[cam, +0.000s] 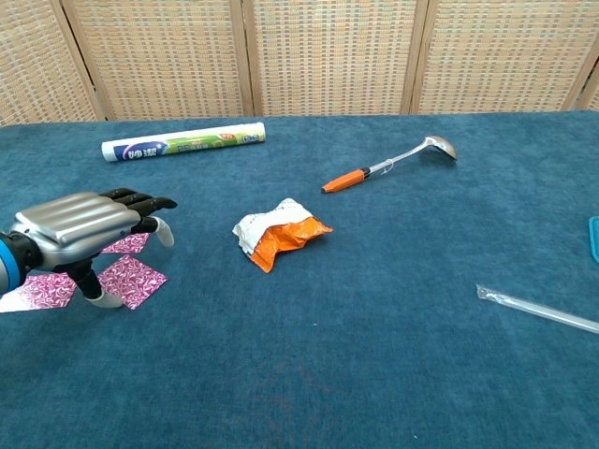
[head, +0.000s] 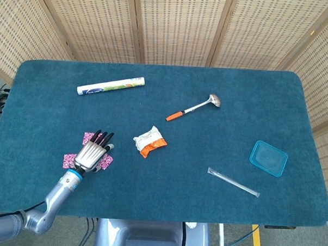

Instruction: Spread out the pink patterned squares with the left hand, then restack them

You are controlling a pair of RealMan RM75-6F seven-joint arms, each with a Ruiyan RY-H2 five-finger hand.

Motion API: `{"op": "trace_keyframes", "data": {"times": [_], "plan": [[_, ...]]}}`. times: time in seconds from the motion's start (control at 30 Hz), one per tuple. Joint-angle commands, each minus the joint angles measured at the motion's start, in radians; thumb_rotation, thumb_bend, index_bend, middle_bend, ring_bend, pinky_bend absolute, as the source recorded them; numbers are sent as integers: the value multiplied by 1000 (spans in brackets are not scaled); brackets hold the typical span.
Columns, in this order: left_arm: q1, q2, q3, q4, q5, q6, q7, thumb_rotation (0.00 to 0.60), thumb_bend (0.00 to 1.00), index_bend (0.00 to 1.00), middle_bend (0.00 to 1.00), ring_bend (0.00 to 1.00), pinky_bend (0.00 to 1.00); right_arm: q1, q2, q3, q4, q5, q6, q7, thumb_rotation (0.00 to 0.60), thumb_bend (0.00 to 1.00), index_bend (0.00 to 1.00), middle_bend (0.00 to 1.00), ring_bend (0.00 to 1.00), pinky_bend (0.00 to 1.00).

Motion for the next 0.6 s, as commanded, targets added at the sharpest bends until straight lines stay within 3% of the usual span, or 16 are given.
{"op": "trace_keyframes", "data": {"times": [0.03,0.27,0.6], "plan": [[-2,-1,-2,-2,-3,-3,-8,600,177,264,0,0,0,-2,1,0,-2,1,2,-1,600,17,296,256,0,0],[-4,43,-9,-64,-59,-61,-68,600,181,303,0,0,0,-2,3,1,-4,2,-1,-2,600,8,296,256,0,0],[-14,45,-11,-68,-83,-61,-56,600,182,311,0,0,0,-7,2,2,-2,5,3,1,600,9,296,257,0,0]]}}
